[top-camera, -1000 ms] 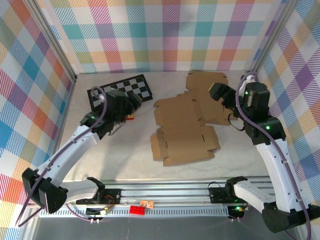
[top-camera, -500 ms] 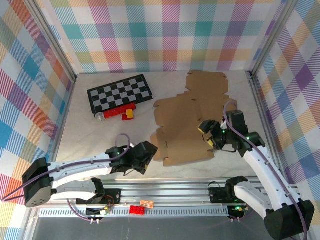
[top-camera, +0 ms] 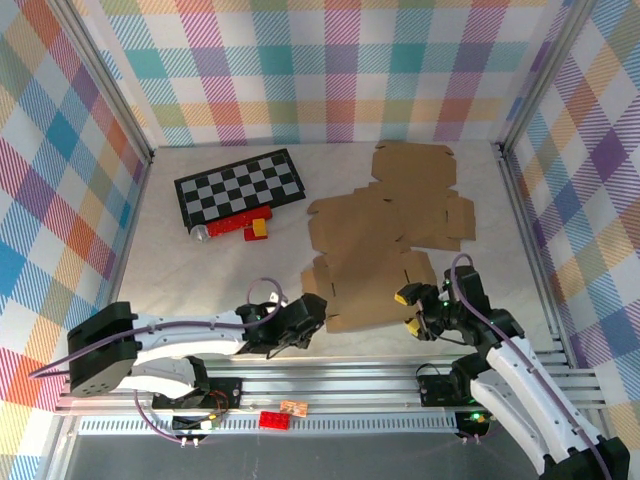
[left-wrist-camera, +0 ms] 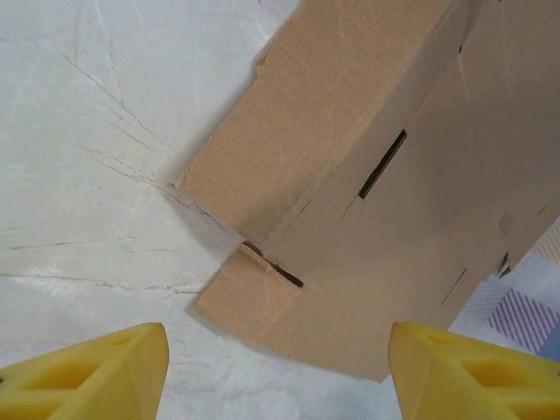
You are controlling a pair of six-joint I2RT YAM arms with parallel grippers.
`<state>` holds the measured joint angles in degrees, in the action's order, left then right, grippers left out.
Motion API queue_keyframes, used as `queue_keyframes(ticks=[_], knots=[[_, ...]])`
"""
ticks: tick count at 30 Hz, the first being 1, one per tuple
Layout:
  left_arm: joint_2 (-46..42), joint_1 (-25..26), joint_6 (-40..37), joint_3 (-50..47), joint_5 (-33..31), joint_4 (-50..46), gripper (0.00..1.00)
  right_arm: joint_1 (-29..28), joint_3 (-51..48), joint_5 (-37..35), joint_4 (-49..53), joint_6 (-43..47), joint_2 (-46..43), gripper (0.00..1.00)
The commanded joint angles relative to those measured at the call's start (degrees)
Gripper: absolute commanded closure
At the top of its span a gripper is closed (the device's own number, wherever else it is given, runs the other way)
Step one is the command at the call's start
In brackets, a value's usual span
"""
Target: Fold the paper box
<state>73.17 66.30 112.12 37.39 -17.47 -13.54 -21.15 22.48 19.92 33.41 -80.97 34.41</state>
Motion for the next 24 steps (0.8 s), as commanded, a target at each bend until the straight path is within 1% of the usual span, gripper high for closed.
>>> queue_keyframes(ticks=[1, 2, 4, 6, 7, 8, 10, 11, 13, 14, 15, 19, 24], knots=[[-3.21, -7.82, -7.48, 5.65, 3.69, -12.31, 0.34, -3.32, -3.30, -2.95, -4.82, -6.15, -0.30, 0.34], [-2.93, -10.70, -11.13, 6.64, 5.51, -13.26, 0.34, -4.42, -3.85, -4.01, -6.24, -6.70, 0.05, 0.34], [-0.95, -17.41, -18.42, 7.41, 11.85, -8.76, 0.38, -6.64, -4.85, -6.18, -9.63, -7.18, 1.90, 0.34], [2.37, -21.80, -24.36, 9.11, 16.68, -5.20, 0.38, -8.10, -5.21, -7.29, -11.37, -7.10, 4.65, 0.33], [4.71, -23.76, -27.56, 10.60, 18.92, -4.19, 0.40, -8.57, -5.62, -7.84, -12.41, -7.25, 5.88, 0.33], [6.96, -25.12, -30.29, 12.46, 20.55, -4.25, 0.41, -8.88, -6.01, -8.24, -13.96, -7.35, 6.69, 0.34], [12.27, -27.25, -35.67, 16.38, 23.93, -4.61, 0.44, -9.17, -7.20, -9.68, -19.04, -7.45, 7.80, 0.34], [14.53, -27.96, -36.83, 17.48, 25.42, -4.06, 0.44, -9.26, -7.37, -10.44, -20.25, -7.45, 8.45, 0.34], [19.28, -29.30, -38.95, 19.14, 28.65, -2.87, 0.50, -9.35, -8.24, -11.67, -22.85, -7.44, 9.96, 0.35], [20.93, -29.64, -40.04, 20.00, 29.42, -0.94, 0.50, -9.43, -8.69, -12.06, -23.62, -7.68, 10.54, 0.36], [22.62, -29.89, -41.50, 21.26, 30.06, -1.28, 0.52, -9.48, -9.08, -12.33, -24.33, -8.07, 11.17, 0.37], [26.93, -30.22, -46.41, 25.24, 31.08, -5.54, 0.52, -10.31, -9.99, -14.65, -26.91, -8.07, 12.26, 0.39], [30.16, -30.86, -48.70, 25.89, 32.76, -6.63, 0.52, -11.94, -11.77, -17.14, -28.60, -9.12, 12.81, 0.40]])
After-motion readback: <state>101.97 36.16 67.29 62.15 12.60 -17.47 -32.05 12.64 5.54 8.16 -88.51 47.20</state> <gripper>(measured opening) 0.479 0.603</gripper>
